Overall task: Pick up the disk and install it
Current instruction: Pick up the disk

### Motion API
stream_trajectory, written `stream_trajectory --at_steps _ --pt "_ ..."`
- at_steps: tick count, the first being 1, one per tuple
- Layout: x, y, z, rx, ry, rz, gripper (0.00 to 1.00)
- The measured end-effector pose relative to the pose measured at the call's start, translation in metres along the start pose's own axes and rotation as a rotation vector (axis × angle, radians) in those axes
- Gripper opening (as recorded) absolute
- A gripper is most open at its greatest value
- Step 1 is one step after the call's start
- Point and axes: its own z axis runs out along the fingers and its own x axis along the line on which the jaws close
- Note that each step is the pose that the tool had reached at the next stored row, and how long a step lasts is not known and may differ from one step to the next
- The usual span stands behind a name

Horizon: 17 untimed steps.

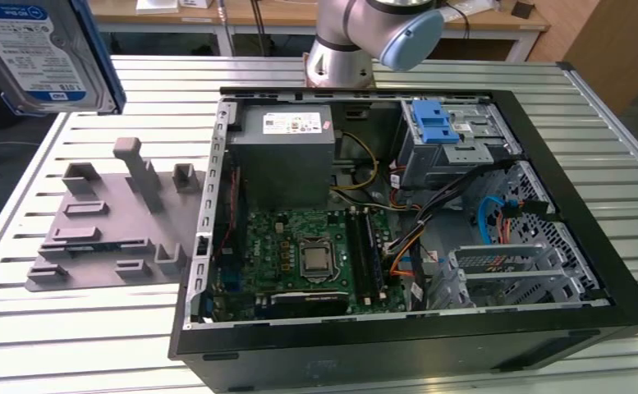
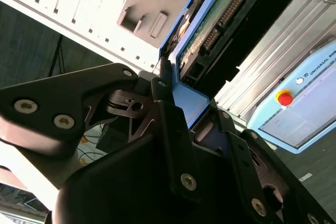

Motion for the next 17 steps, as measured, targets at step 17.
stream_trajectory --at_steps 17 --pt "0.0198 -0.0189 -0.0008 0.0032 -0.0381 -0.001 0.37"
